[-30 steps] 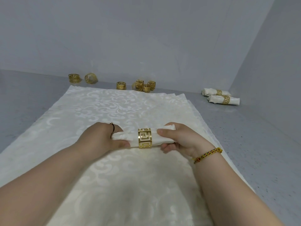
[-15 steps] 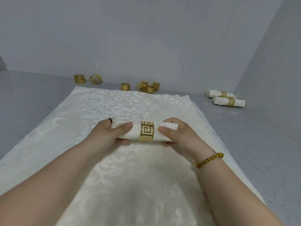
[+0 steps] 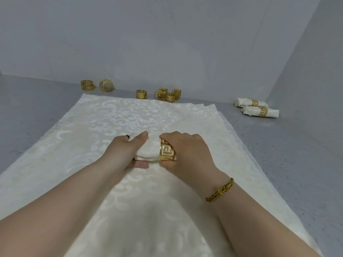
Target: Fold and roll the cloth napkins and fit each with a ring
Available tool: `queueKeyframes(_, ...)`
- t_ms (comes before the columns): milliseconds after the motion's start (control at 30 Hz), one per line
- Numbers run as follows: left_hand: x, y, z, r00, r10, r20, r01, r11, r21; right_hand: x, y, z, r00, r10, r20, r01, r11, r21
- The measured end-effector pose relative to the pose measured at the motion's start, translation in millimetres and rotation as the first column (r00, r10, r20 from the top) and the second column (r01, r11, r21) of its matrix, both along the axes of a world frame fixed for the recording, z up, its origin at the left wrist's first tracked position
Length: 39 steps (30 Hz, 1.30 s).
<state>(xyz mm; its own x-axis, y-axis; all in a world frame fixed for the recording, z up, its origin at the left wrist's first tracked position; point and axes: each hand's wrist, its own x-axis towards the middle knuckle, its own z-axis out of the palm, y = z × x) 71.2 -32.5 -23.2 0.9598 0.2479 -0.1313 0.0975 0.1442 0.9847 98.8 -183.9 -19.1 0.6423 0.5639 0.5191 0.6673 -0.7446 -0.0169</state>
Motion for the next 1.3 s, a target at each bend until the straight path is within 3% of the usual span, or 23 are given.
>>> queueKeyframes(100,-2,0,1,1.000,0.001,-0.026,0.002,0.997,0.083,-1,2,2,0.993,0.001,-0.117,-0.005,1.000,-0.030)
queueKeyframes(200,-5,-1,2,1.000,0.010,-0.007,-0.007,0.950,0.312,0,-9,7,0.945,0.013,-0.328,-0.016,1.000,-0.009)
queueKeyframes(333,-11,9,2,0.994,-0.067,0.089,0.011,0.853,0.521,2,-41,14,0.796,-0.044,-0.603,0.126,0.987,0.095)
queueKeyframes(433,-18,19,6,0.977,-0.201,0.065,0.117,0.774,0.622,6,-58,10,0.668,-0.024,-0.744,0.206,0.966,0.154)
queueKeyframes(533,-24,29,9,0.951,-0.310,-0.011,0.230,0.680,0.696,7,-59,9,0.630,0.032,-0.776,0.245,0.940,0.237)
queueKeyframes(600,-25,34,10,0.947,-0.321,-0.007,0.220,0.633,0.742,7,-56,10,0.628,0.053,-0.776,0.269,0.922,0.280)
queueKeyframes(867,-28,20,15,0.968,-0.243,0.060,0.126,0.680,0.722,-1,-64,22,0.668,0.142,-0.731,0.346,0.810,0.474)
queueKeyframes(1000,-21,-4,28,0.975,-0.216,0.056,0.099,0.645,0.758,1,-86,33,0.531,0.311,-0.788,0.440,0.693,0.571)
queueKeyframes(1100,-1,-32,45,0.968,-0.237,0.081,0.092,0.638,0.764,9,-113,37,0.442,0.474,-0.762,0.547,0.531,0.647)
queueKeyframes(1300,63,-114,51,0.934,-0.348,0.075,0.189,0.663,0.724,53,-181,42,0.544,0.335,-0.770,0.681,0.360,0.638)
